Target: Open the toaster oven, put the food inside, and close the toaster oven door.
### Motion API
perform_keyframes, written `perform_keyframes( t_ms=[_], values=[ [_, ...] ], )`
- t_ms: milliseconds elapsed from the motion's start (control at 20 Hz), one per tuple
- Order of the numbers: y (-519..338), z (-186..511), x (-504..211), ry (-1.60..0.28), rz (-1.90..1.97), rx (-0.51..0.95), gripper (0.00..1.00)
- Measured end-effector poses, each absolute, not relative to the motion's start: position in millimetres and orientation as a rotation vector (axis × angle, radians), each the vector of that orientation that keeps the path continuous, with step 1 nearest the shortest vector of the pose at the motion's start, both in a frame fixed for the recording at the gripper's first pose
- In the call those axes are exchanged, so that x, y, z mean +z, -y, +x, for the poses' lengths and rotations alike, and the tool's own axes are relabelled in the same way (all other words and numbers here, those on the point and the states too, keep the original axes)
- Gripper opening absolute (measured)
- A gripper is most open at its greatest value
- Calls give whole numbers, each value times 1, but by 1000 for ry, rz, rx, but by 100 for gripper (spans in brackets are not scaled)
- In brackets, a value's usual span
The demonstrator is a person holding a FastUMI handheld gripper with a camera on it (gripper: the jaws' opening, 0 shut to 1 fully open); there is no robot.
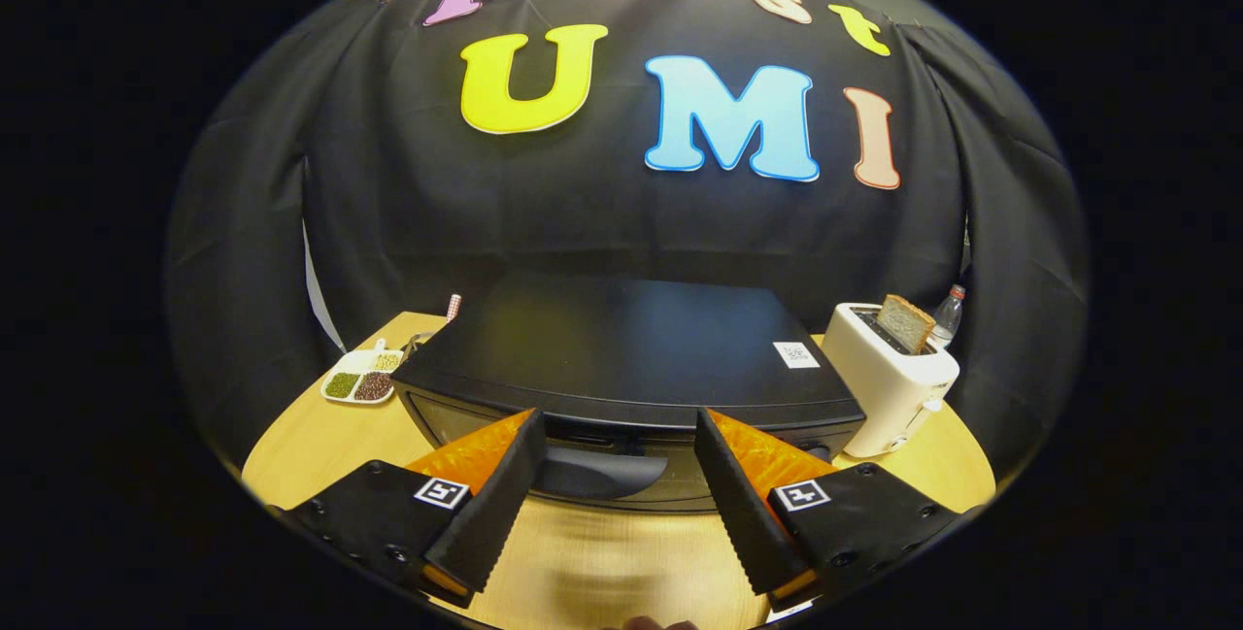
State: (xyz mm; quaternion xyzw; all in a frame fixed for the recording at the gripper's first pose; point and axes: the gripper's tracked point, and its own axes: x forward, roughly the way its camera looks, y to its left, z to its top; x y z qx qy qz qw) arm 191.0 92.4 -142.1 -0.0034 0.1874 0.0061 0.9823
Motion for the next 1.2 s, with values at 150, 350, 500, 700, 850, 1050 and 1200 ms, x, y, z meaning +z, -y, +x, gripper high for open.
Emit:
perform_keyframes(
  t_ms=[150,350,500,700,850,1050,1200],
  values=[
    [-99,197,-148,-392,19,15,98],
    [-101,197,-150,-402,27,-4,99],
    [-102,197,-153,-433,33,-12,99],
    [-107,195,-154,-460,1,18,100],
    [-107,192,-159,-487,27,26,100],
    [-106,186,-159,-499,9,33,100],
    [-106,180,-159,-513,1,33,100]
  ],
)
